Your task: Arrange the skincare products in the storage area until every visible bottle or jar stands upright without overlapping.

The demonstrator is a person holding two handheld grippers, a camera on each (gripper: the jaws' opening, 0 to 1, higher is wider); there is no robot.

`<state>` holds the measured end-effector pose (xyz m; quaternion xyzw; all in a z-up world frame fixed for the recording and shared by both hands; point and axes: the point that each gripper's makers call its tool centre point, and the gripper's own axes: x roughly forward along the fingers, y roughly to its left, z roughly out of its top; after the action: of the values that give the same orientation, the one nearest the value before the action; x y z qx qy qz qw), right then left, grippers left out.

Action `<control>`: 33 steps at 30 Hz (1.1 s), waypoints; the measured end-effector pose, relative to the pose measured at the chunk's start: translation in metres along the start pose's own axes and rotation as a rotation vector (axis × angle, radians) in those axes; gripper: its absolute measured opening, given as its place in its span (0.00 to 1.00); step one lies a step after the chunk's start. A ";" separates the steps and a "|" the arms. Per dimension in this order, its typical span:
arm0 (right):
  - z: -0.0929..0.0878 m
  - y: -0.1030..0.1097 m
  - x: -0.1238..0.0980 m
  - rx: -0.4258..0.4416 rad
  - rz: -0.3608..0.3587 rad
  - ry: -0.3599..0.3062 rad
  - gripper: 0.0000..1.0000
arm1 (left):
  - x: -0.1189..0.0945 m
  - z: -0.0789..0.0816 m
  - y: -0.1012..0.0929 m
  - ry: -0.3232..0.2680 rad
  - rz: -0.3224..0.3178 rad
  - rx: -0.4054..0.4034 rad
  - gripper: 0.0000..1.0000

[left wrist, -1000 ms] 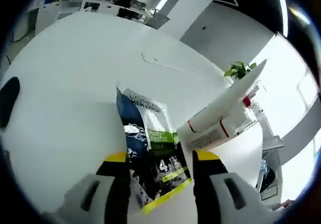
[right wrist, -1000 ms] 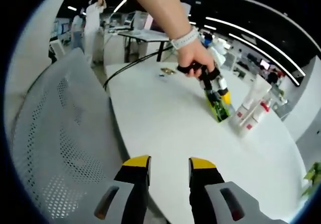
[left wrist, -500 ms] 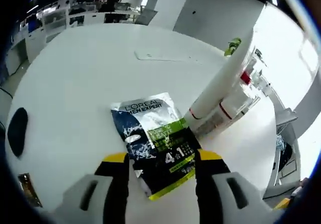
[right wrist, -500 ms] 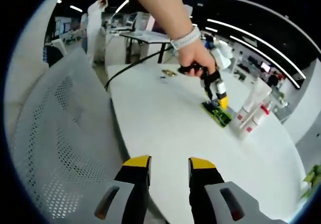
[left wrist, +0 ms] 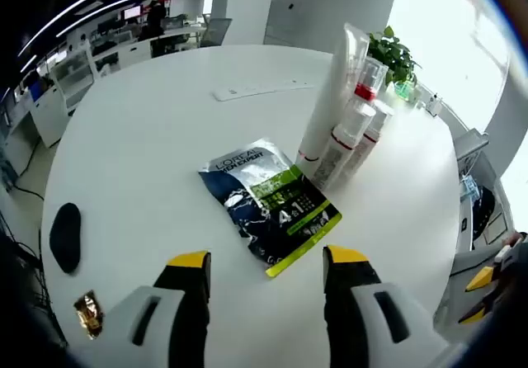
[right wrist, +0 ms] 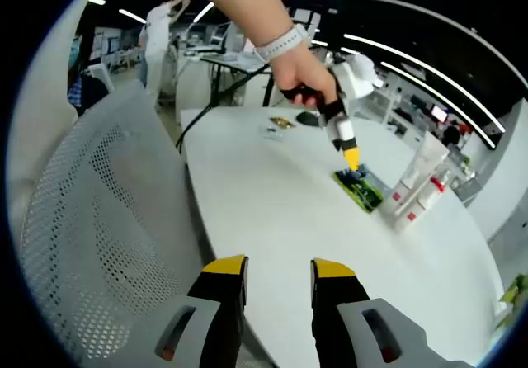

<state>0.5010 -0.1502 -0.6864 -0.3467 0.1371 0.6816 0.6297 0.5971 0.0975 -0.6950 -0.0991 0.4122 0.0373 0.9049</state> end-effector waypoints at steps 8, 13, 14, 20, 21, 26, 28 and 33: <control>-0.002 0.000 0.000 0.012 0.010 0.005 0.31 | -0.062 -0.045 0.065 0.039 0.159 -0.038 0.50; -0.002 0.004 0.002 0.001 0.031 0.012 0.31 | -0.096 -0.091 0.102 0.091 0.279 -0.132 0.52; -0.003 0.004 0.002 0.003 0.034 0.012 0.31 | -0.100 -0.098 0.107 0.106 0.294 -0.137 0.52; -0.004 0.008 0.003 0.002 0.054 0.023 0.31 | -0.097 -0.115 0.117 0.107 0.309 -0.159 0.52; -0.005 0.008 0.004 0.005 0.056 0.028 0.31 | -0.089 -0.115 0.116 0.119 0.292 -0.137 0.52; -0.007 0.009 0.004 0.009 0.062 0.035 0.30 | -0.062 -0.113 0.108 0.170 0.252 -0.061 0.52; -0.007 0.008 0.004 0.008 0.060 0.037 0.30 | -0.053 -0.107 0.109 0.171 0.241 -0.059 0.53; -0.009 0.007 0.004 0.019 0.056 0.044 0.29 | -0.045 -0.109 0.116 0.216 0.227 -0.008 0.53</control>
<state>0.4973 -0.1536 -0.6970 -0.3517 0.1672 0.6899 0.6102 0.4694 0.1887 -0.7481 -0.0586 0.5155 0.1302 0.8449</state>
